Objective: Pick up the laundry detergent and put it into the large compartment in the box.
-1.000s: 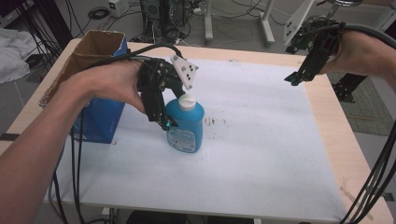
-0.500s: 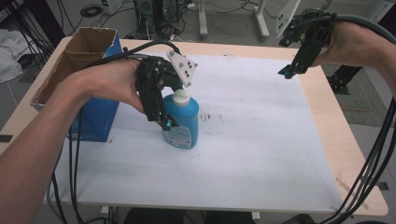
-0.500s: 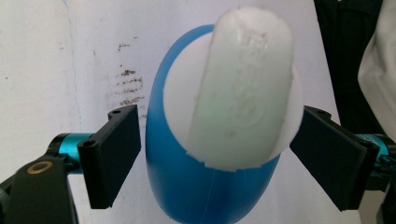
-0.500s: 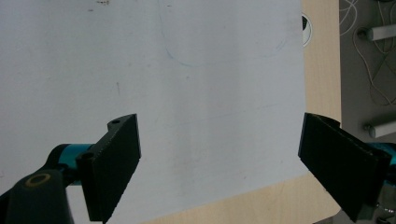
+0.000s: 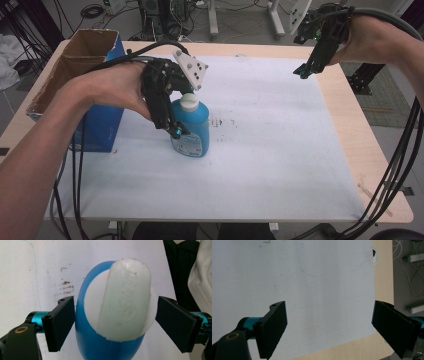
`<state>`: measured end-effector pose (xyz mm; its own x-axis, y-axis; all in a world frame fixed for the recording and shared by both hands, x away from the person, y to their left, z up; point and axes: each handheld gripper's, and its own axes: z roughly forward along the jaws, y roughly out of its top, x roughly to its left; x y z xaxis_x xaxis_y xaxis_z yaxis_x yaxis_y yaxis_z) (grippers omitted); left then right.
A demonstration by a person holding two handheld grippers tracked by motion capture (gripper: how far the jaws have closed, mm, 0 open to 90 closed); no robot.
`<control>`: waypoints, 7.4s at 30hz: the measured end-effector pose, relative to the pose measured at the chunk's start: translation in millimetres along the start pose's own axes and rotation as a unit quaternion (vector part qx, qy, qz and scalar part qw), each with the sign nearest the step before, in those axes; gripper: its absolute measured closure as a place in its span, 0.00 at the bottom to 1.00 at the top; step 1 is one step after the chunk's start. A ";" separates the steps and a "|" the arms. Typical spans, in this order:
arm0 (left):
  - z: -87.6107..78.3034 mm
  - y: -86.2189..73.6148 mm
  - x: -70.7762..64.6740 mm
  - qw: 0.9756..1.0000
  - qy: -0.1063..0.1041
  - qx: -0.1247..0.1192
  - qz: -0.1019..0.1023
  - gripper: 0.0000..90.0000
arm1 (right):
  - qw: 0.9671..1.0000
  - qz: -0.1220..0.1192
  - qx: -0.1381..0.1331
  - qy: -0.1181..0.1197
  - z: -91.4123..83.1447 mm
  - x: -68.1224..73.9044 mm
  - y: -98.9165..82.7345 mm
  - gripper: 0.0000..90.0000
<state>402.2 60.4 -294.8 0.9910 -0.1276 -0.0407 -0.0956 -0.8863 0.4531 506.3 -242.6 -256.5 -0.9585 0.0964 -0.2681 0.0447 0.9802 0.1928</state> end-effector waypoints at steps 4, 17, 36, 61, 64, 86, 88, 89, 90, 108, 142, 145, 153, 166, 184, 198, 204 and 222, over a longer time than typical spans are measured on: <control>0.9 1.2 0.9 1.000 0.001 0.004 0.002 0.19 | 1.000 0.001 0.003 0.000 -0.3 0.2 -0.6 0.14; -1.2 3.3 1.5 1.000 0.004 0.006 0.011 0.25 | 1.000 -0.001 0.003 -0.002 0.5 0.2 -1.2 0.14; -1.5 5.1 2.3 1.000 0.000 0.014 0.014 0.37 | 1.000 -0.001 0.004 -0.002 1.3 1.4 0.8 0.14; -3.5 10.2 6.0 0.999 0.008 0.033 -0.009 0.42 | 1.000 0.002 0.001 -0.006 0.8 2.4 -4.7 0.14; -7.7 12.9 6.3 0.999 0.012 0.035 -0.012 0.42 | 1.000 0.001 -0.001 -0.007 0.3 2.6 -4.8 0.14; -73.4 57.1 14.4 0.997 0.039 0.057 -0.028 0.42 | 1.000 0.005 -0.009 -0.012 -4.5 2.6 -7.5 0.14; -79.7 60.7 15.8 0.997 0.041 0.055 -0.030 0.42 | 1.000 0.005 -0.008 -0.013 -5.0 2.7 -7.8 0.14; -83.2 62.6 16.6 0.997 0.041 0.055 -0.031 0.42 | 1.000 0.005 -0.008 -0.013 -5.3 3.3 -8.3 0.14; -87.2 64.4 17.5 0.997 0.041 0.055 -0.033 0.42 | 1.000 0.004 -0.006 -0.013 -5.5 3.5 -8.6 0.14; -164.7 71.6 27.0 0.991 0.083 0.056 -0.087 0.42 | 1.000 0.003 -0.008 -0.016 -7.2 4.2 -11.9 0.14; -261.6 -35.4 2.3 0.939 0.191 0.071 -0.277 0.42 | 1.000 -0.004 -0.004 -0.013 0.9 3.2 -7.1 0.14; -266.4 -45.5 -0.5 0.933 0.191 0.077 -0.294 0.42 | 1.000 -0.004 -0.005 -0.011 1.9 2.8 -6.1 0.14; -270.9 -68.9 -6.7 0.907 0.203 0.079 -0.361 0.42 | 1.000 -0.002 -0.003 -0.009 4.1 3.0 -4.3 0.14; -249.5 -88.0 -9.0 0.885 0.213 0.076 -0.407 0.42 | 1.000 -0.009 -0.001 -0.006 7.5 3.4 -1.5 0.14; -199.6 -125.5 -10.1 0.889 0.188 0.071 -0.411 0.42 | 1.000 -0.011 0.002 -0.006 12.0 6.6 -1.4 0.14; -161.9 -146.6 -8.1 0.893 0.165 0.083 -0.410 0.42 | 1.000 -0.017 0.007 -0.005 13.7 8.0 1.8 0.14; -147.1 -151.7 -6.3 0.897 0.156 0.098 -0.401 0.42 | 1.000 -0.016 0.010 -0.005 14.1 7.8 1.7 0.14; -120.5 -164.2 -4.8 0.907 0.141 0.114 -0.379 0.42 | 1.000 -0.020 0.013 -0.003 19.7 8.8 3.3 0.14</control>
<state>424.5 260.2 -261.7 0.7614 0.6479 -0.0200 0.6388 -0.7448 0.1930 503.5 -235.2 -276.8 -0.9579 0.0574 -0.2814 0.0130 0.9875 0.1573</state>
